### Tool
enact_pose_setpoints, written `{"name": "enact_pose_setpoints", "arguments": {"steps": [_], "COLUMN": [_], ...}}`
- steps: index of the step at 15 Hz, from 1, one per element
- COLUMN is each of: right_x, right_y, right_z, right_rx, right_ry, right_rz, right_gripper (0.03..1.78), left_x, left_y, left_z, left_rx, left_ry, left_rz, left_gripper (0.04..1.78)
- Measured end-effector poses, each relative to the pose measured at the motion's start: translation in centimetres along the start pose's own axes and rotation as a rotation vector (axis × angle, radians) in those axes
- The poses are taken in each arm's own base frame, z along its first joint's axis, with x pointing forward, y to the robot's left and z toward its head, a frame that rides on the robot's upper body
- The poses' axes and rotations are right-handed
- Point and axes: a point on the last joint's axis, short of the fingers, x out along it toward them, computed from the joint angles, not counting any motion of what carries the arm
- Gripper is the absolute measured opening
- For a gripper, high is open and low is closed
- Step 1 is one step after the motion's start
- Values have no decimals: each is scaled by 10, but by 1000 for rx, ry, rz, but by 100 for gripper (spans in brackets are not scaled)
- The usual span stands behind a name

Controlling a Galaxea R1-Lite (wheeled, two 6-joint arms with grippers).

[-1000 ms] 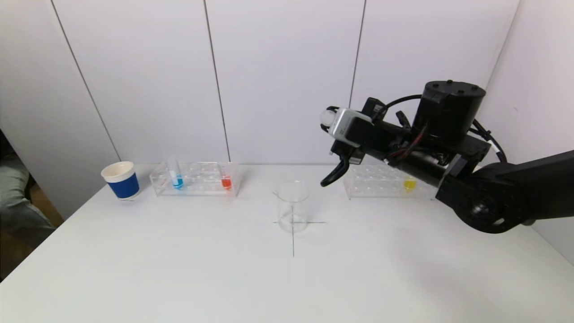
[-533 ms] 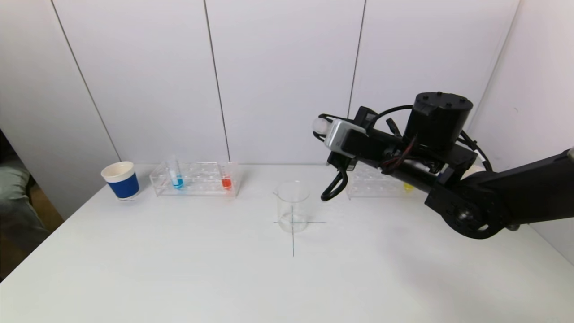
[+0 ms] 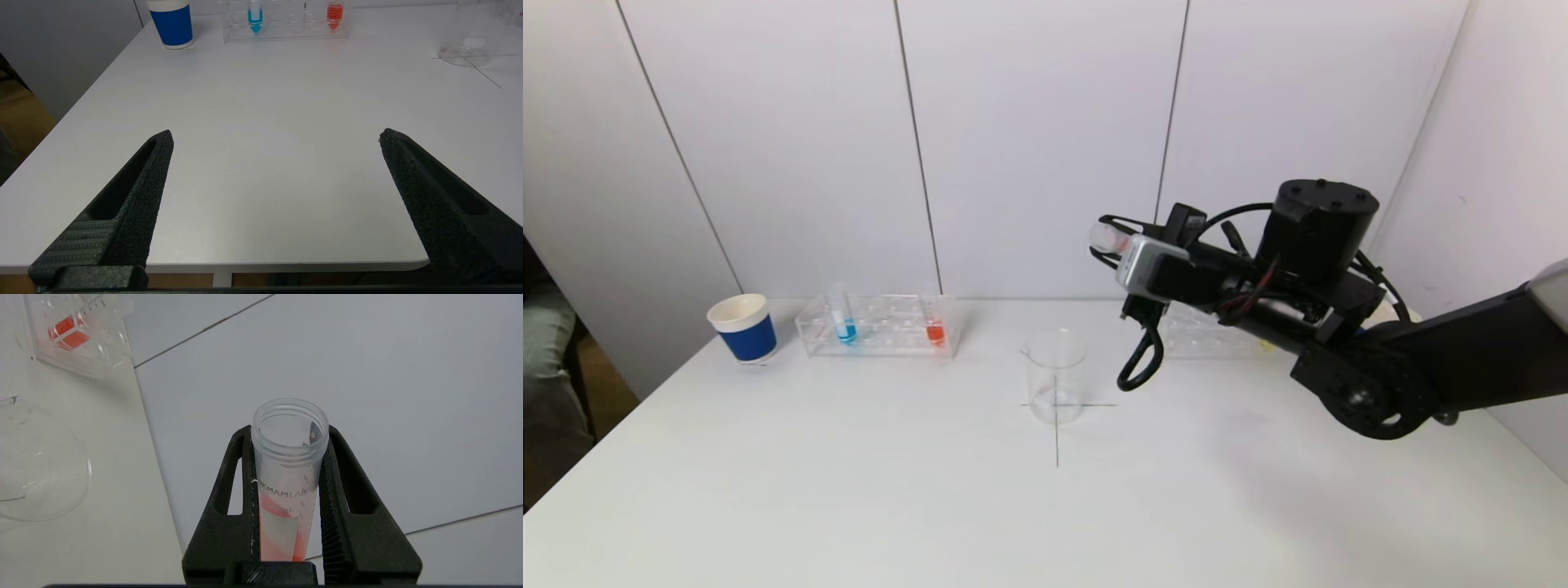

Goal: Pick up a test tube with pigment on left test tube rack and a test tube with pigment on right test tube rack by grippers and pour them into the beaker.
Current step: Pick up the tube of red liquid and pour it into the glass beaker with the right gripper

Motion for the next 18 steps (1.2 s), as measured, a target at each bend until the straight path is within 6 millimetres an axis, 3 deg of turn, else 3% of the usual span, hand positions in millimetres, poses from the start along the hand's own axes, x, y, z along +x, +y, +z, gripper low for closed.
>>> {"name": "enact_pose_setpoints", "arguments": {"steps": [18], "right_x": [5], "right_y": [23], "right_z": [-6], "right_rx": [-135], "right_ry": [-40], "right_rz": [47], "right_gripper": [47], "left_x": [0], "left_y": [0], "left_z": [0], "left_rx": [0], "left_ry": [0], "left_rz": [0], "left_gripper": [176]}}
